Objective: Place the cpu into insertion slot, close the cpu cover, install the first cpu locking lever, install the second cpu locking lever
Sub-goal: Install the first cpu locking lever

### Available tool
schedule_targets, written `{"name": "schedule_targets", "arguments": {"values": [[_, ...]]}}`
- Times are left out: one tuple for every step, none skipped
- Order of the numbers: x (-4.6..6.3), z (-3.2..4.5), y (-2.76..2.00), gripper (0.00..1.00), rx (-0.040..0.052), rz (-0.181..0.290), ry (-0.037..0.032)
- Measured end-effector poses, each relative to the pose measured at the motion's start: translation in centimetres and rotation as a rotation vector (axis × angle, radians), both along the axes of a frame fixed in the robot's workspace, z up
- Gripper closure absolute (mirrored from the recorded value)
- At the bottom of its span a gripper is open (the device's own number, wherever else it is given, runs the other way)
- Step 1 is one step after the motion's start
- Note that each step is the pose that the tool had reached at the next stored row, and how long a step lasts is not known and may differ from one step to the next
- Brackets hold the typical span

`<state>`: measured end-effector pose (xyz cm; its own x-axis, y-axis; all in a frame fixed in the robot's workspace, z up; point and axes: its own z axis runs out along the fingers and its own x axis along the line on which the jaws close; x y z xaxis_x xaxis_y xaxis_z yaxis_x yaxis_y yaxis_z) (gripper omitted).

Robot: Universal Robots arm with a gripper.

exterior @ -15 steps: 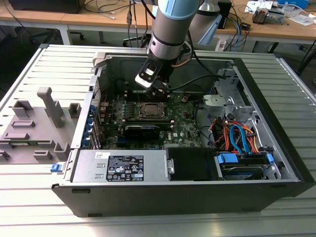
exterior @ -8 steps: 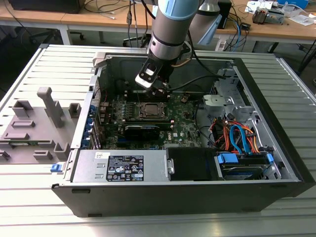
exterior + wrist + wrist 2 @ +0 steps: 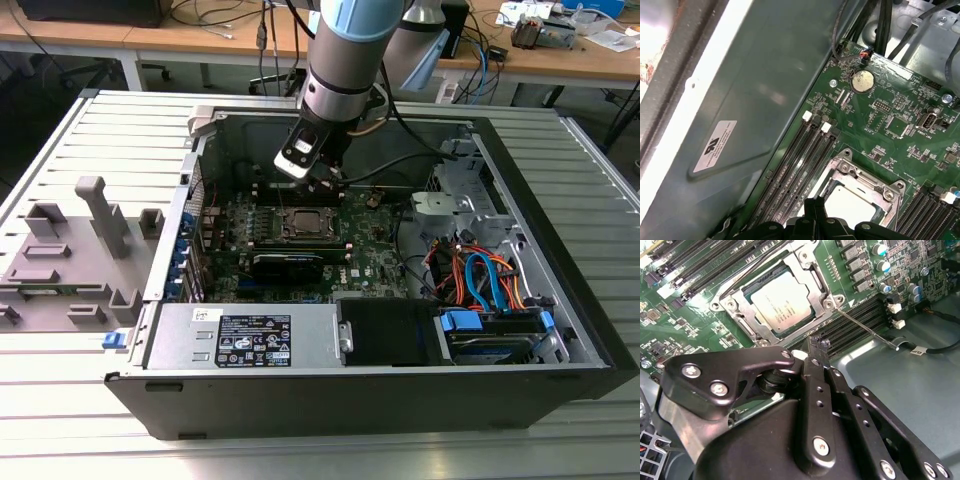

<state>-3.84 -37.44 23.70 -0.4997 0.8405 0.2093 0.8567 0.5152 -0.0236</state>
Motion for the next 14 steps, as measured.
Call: {"name": "schedule_targets", "arguments": {"values": [[0.0, 0.0, 0.0, 0.89, 0.0008, 0.001, 0.0], [0.0, 0.0, 0.0, 0.89, 0.0014, 0.001, 0.0], [0.0, 0.0, 0.0, 0.89, 0.0021, 0.002, 0.0], [0.0, 0.0, 0.0, 0.89, 0.003, 0.002, 0.0], [0.0, 0.0, 0.0, 0.89, 0.0038, 0.003, 0.0], [0.0, 0.0, 0.0, 0.89, 0.0049, 0.004, 0.0], [0.0, 0.0, 0.0, 0.89, 0.0056, 0.005, 0.0], [0.0, 0.0, 0.0, 0.89, 0.0064, 0.005, 0.0], [0.0, 0.0, 0.0, 0.89, 0.0072, 0.006, 0.0], [0.0, 0.0, 0.0, 0.89, 0.008, 0.007, 0.0], [0.0, 0.0, 0.0, 0.89, 0.0087, 0.007, 0.0], [0.0, 0.0, 0.0, 0.89, 0.0096, 0.008, 0.0], [0.0, 0.0, 0.0, 0.89, 0.0105, 0.008, 0.0], [0.0, 0.0, 0.0, 0.89, 0.0113, 0.009, 0.0]]}}
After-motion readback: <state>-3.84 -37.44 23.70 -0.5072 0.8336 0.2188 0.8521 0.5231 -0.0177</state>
